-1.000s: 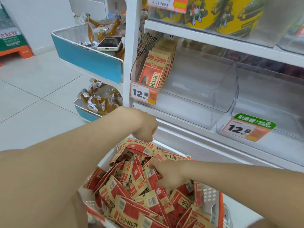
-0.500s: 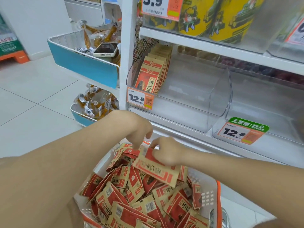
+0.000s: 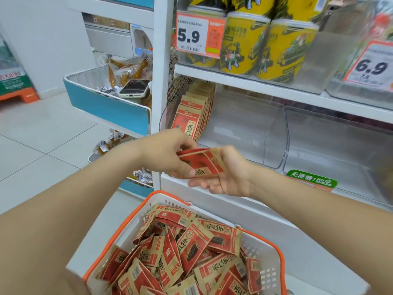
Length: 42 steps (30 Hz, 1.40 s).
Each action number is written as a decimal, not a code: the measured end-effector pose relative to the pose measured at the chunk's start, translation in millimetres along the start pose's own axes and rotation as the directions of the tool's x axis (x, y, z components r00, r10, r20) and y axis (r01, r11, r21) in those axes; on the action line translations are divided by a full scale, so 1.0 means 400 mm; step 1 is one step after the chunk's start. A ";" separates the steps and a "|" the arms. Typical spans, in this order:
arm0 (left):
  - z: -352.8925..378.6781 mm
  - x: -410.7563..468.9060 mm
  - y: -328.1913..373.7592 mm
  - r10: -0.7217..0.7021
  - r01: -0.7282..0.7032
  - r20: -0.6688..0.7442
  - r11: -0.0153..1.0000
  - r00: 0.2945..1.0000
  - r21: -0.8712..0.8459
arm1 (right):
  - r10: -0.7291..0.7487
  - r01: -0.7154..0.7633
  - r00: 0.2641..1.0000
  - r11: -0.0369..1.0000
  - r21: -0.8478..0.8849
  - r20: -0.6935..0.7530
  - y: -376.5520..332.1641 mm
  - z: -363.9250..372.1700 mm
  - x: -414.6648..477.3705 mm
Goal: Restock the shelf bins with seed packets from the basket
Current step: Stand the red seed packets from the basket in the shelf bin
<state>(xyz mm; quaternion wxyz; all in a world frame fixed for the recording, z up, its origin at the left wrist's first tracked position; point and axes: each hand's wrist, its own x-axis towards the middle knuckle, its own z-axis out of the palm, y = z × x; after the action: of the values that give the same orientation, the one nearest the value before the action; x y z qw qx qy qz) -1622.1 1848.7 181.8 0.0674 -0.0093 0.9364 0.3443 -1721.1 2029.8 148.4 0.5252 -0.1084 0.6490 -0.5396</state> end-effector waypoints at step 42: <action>-0.029 0.050 -0.035 -0.298 0.341 -0.555 0.940 0.777 -0.027 | -0.883 0.387 0.321 0.452 -0.803 -0.342 -0.117 -0.033 0.154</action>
<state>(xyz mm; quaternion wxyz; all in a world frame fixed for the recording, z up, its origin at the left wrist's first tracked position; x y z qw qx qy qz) -1642.5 1831.0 178.9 -0.1474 -0.2641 0.9127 0.2748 -1777.8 1975.6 149.8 -0.1272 -0.3013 0.8195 -0.4707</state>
